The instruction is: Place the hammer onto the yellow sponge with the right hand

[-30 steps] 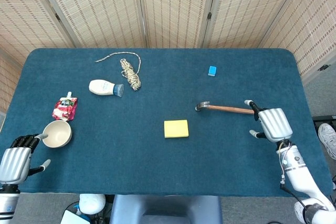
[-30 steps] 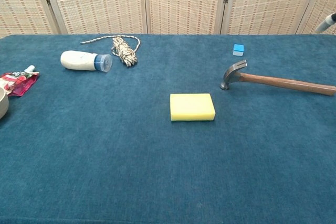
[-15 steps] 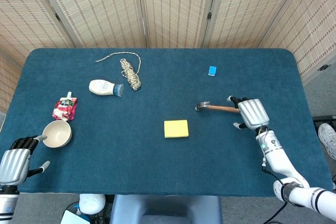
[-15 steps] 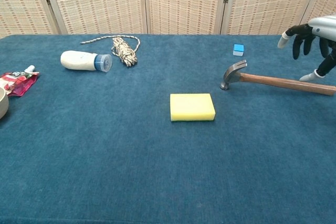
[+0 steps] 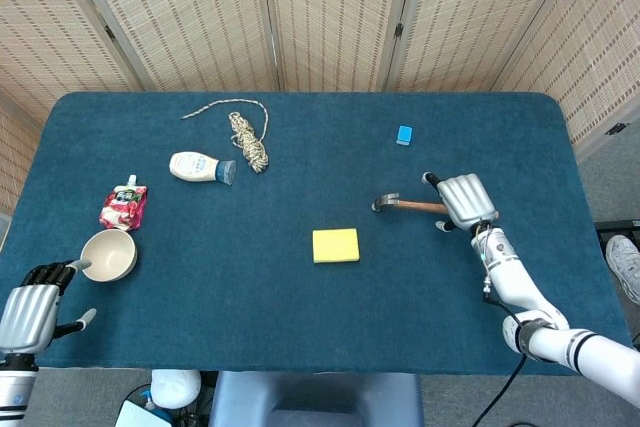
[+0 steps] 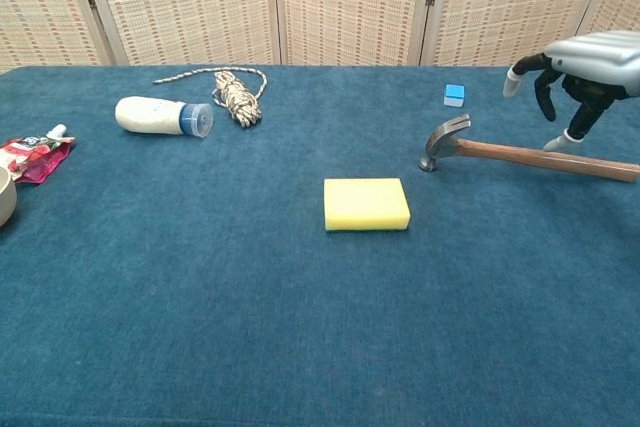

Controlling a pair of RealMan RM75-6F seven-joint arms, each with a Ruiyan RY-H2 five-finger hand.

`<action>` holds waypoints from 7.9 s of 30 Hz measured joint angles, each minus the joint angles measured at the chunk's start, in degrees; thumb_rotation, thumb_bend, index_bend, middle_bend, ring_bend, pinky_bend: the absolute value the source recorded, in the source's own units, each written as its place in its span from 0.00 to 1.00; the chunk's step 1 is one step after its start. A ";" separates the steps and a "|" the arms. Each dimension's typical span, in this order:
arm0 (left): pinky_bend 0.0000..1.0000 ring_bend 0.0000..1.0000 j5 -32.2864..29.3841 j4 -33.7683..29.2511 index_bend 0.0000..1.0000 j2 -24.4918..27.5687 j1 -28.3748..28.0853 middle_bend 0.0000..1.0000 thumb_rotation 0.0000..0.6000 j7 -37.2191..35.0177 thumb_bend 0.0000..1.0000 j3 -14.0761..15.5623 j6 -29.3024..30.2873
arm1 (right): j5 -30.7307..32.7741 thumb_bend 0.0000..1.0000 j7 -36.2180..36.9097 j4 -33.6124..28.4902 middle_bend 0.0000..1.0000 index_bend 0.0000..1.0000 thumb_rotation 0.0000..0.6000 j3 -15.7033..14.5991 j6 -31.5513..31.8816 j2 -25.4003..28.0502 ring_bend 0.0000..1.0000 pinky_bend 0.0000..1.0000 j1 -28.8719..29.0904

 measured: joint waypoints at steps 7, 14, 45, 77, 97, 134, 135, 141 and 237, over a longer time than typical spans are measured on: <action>0.25 0.27 -0.19 0.48 0.29 -0.26 -0.06 0.31 1.00 -0.35 0.22 0.11 -0.48 | 1.91 0.09 -0.54 2.50 0.26 0.23 1.00 -0.66 -0.81 -2.11 0.82 0.87 1.30; 0.25 0.27 -0.38 0.80 0.30 -0.41 -0.06 0.31 1.00 -0.85 0.22 0.18 -0.86 | 2.09 0.09 1.77 3.27 0.25 0.23 1.00 -0.63 0.08 -3.11 0.33 0.49 1.52; 0.25 0.27 -0.90 1.89 0.32 -0.48 0.34 0.31 1.00 -1.92 0.22 0.51 -1.31 | -3.02 0.41 12.70 23.73 0.35 0.27 1.00 -2.98 -5.33 -17.81 0.28 0.33 7.33; 0.25 0.27 -0.72 3.36 0.32 -0.99 0.87 0.31 1.00 -3.96 0.22 0.77 -1.36 | -0.31 0.49 9.15 26.05 0.43 0.40 1.00 -1.72 -2.61 -19.39 0.28 0.33 4.19; 0.25 0.27 -1.08 3.60 0.32 -0.95 0.93 0.31 1.00 -4.37 0.22 1.02 -2.28 | -1.81 0.95 10.68 27.49 0.56 0.54 1.00 -2.13 -1.50 -20.83 0.39 0.33 3.55; 0.25 0.27 -1.32 0.50 0.36 0.85 0.37 0.31 1.00 -2.62 0.22 0.96 -3.23 | -12.30 1.00 30.15 10.16 0.84 0.76 1.00 -2.19 3.49 -8.51 0.93 0.92 3.52; 0.25 0.27 -1.33 0.39 0.36 0.92 0.39 0.31 1.00 -2.53 0.22 0.97 -3.20 | -12.43 1.00 30.11 9.14 0.85 0.77 1.00 -2.32 3.11 -7.84 0.95 0.94 3.68; 0.25 0.27 -1.38 -0.34 0.36 1.15 0.58 0.31 1.00 -1.89 0.22 1.18 -3.11 | -12.81 1.00 29.53 1.73 0.88 0.79 1.00 -3.27 0.03 -3.49 1.00 0.99 4.71; 0.25 0.27 -1.88 -2.35 0.35 1.08 -0.42 0.31 1.00 0.95 0.22 1.36 -4.90 | -9.28 1.00 40.48 11.37 0.86 0.82 1.00 -3.56 1.30 -10.64 0.98 0.97 3.59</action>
